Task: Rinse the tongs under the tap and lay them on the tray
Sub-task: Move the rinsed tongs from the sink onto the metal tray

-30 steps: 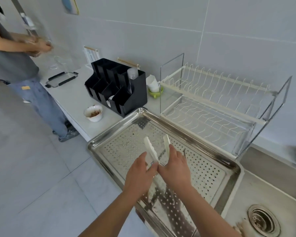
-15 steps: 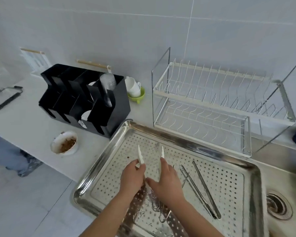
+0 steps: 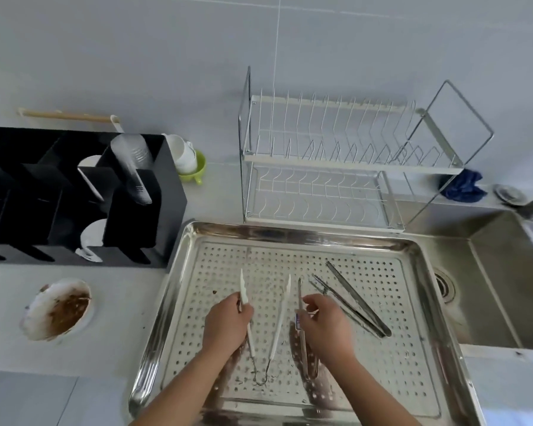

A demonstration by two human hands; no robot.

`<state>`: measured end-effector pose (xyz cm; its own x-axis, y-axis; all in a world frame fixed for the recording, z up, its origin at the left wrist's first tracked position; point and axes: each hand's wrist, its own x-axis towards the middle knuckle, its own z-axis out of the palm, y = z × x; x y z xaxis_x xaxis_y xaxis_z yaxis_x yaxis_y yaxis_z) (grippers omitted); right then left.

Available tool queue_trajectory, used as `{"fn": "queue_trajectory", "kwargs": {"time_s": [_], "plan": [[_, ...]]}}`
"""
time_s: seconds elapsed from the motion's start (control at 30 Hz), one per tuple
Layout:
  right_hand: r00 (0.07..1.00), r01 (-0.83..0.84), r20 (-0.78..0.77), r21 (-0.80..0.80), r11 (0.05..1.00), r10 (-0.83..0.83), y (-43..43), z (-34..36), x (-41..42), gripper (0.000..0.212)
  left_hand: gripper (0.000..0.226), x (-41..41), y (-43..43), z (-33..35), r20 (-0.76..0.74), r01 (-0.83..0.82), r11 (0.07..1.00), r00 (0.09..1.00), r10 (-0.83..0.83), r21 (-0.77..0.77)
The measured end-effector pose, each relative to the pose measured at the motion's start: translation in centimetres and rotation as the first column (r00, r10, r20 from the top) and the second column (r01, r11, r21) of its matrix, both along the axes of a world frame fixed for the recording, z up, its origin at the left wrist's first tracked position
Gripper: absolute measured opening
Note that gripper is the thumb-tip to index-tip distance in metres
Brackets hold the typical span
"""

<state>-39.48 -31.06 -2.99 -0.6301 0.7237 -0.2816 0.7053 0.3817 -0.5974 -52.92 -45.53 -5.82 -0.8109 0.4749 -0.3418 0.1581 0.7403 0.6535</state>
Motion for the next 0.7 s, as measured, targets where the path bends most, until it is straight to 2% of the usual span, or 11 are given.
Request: {"fn": "queue_trajectory", "kwargs": {"time_s": [0.1,0.2,0.27,0.37,0.47,0.53,0.7], "plan": [[0.999,0.005,0.045,0.041,0.999,-0.007,0.4,-0.8,1.6,0.034,0.015,0.8,-0.4,0.3,-0.057,-0.002,0.999,0.998,0.000,-0.037],[0.995,-0.009,0.100,0.091,0.996,0.000,0.6,-1.6,2.8,0.048,0.055,2.3,-0.9,0.1,-0.078,0.015,0.997,0.997,-0.022,-0.082],[0.988,-0.021,0.155,0.091,0.996,0.007,0.6,-2.2,3.0,0.066,0.077,3.2,-1.3,-0.2,-0.080,0.015,0.996,0.997,-0.022,-0.088],[0.970,-0.065,0.241,0.092,0.994,0.041,0.4,-2.8,2.6,0.091,0.082,3.9,-1.4,-0.6,-0.075,0.026,0.996,0.997,-0.032,-0.080],[0.955,-0.113,0.287,0.129,0.985,0.072,0.6,-3.1,2.0,0.082,0.078,3.9,-1.2,-0.9,-0.057,0.021,0.998,0.998,-0.025,-0.062],[0.960,-0.081,0.279,0.137,0.987,0.040,1.3,-3.0,2.1,0.076,0.079,3.7,-1.1,-1.1,-0.050,0.024,0.998,0.998,-0.027,-0.061],[0.956,-0.057,0.292,0.149,0.987,0.011,2.2,-3.0,3.0,0.077,0.081,3.5,-1.3,-1.2,-0.027,0.014,0.999,1.000,-0.015,-0.044]]}}
